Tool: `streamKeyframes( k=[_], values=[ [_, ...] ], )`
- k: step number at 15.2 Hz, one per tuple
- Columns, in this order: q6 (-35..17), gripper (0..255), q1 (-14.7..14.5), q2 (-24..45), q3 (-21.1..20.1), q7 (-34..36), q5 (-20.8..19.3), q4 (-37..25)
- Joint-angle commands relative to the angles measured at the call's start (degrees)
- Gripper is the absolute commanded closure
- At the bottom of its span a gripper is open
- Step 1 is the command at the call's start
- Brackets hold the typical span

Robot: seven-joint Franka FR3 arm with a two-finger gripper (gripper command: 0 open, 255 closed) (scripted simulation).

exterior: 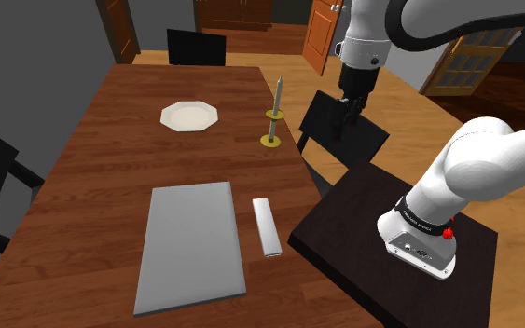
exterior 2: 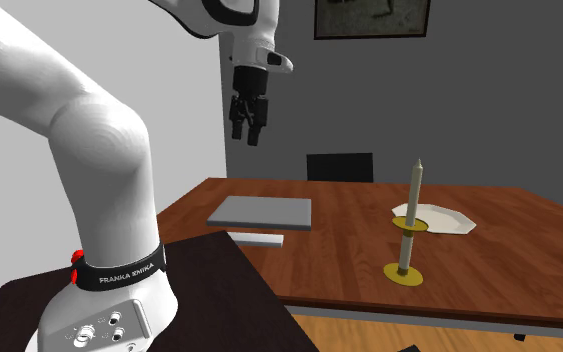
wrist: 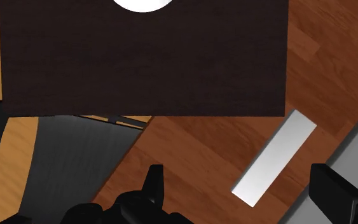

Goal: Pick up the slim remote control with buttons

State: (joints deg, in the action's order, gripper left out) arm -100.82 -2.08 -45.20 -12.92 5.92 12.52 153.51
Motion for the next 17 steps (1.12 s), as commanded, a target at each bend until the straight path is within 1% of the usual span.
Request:
streamKeyframes(
  k=[1, 6, 9, 11, 14, 16, 17],
  values=[
    [-4.68, 0, -0.47, 0.90, -2.51, 3.09, 2.00, 2.78],
    [-17.21, 0, -1.36, 7.06, -9.39, 10.55, 6.68, 7.07],
    [-25.58, 0, -1.27, 13.03, -13.82, 15.24, 8.75, 8.24],
    [-31.43, 0, -0.64, 17.90, -16.93, 18.63, 9.44, 8.41],
    [-40.42, 0, 1.50, 26.38, -21.86, 24.70, 8.42, 7.80],
    [-46.42, 0, 4.03, 32.77, -25.32, 30.18, 5.25, 6.89],
    [-49.33, 0, 5.70, 36.20, -27.06, 33.74, 2.38, 6.29]
  ],
)
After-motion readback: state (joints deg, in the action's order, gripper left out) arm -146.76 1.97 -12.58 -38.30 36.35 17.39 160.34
